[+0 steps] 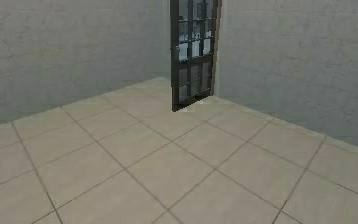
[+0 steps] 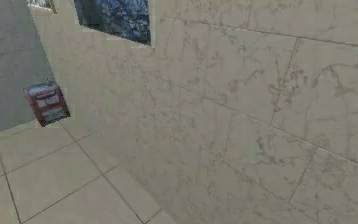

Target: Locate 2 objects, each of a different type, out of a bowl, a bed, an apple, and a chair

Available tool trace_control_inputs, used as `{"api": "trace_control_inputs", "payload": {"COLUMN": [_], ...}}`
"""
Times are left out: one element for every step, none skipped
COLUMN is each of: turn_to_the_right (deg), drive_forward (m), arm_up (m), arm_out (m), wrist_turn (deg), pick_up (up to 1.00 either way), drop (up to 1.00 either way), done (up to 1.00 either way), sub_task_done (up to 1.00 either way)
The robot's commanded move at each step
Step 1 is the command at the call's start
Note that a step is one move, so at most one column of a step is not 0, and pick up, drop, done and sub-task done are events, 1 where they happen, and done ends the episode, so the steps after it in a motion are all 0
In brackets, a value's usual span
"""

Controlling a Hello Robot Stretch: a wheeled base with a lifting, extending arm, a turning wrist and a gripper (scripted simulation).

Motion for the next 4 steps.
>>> {"api": "trace_control_inputs", "payload": {"turn_to_the_right": [-12.0,0.0,0.0,-3.0], "drive_forward": [0.0,1.0,1.0,0.0], "arm_up": [0.0,0.0,0.0,0.0], "arm_out": [0.0,0.0,0.0,0.0], "wrist_turn": [0.0,0.0,0.0,0.0], "pick_up": [0.0,0.0,0.0,0.0], "drop": [0.0,0.0,0.0,0.0], "done": [0.0,0.0,0.0,0.0], "sub_task_done": [0.0,0.0,0.0,0.0]}}
